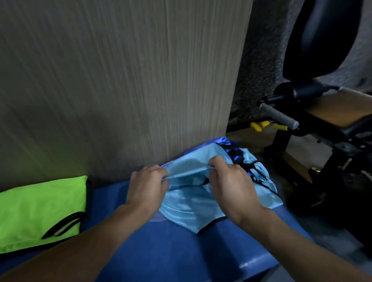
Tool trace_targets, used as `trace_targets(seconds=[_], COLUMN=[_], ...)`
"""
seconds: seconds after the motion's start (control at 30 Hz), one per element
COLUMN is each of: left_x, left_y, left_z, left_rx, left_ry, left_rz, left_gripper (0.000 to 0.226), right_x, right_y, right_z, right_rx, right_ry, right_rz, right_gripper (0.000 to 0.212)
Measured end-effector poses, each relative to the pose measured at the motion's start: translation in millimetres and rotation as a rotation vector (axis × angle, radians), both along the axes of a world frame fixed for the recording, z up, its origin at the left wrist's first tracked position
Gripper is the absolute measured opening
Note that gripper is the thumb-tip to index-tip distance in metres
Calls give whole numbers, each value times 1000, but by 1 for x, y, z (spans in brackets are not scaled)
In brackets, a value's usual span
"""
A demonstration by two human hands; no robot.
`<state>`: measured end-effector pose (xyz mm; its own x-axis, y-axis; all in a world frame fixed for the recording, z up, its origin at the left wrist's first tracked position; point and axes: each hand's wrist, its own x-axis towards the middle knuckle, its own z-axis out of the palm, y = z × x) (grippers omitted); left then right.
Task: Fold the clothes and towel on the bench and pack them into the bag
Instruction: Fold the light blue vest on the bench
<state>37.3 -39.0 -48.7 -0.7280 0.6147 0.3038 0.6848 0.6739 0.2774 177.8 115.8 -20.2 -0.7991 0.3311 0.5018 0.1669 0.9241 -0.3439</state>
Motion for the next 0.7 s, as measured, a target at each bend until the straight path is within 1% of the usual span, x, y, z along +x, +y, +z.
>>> trace_targets(seconds=[0.1,0.17,0.27,0.37,0.47,0.53,0.63,0.7], left_x=[11,17,27,34,45,51,55,51], left_y=[-11,-23,-43,-65,-92,-116,-159,-191], left_z=[25,47,83,114,146,164,176,166], left_rx=[313,477,641,752,812,809,732,625], left_ry=[-104,-125,-111,-76,-22,32,46,-6], left_rz=[8,1,-46,-72,-73,-62,-41,-3], left_gripper=[6,9,18,19,16,16,14,11], right_x=[7,15,26,31,31,30,25,20], right_y=[-5,-5,-9,-22,-43,-65,-102,-128], right_z=[30,48,75,97,113,121,122,111], right_rx=[12,-28,-97,-118,-136,-174,-218,-253], right_ry=[29,62,104,125,158,174,175,139], right_rz=[-19,-18,46,73,116,156,199,245], right_gripper=[13,13,10,11,13,13,12,12])
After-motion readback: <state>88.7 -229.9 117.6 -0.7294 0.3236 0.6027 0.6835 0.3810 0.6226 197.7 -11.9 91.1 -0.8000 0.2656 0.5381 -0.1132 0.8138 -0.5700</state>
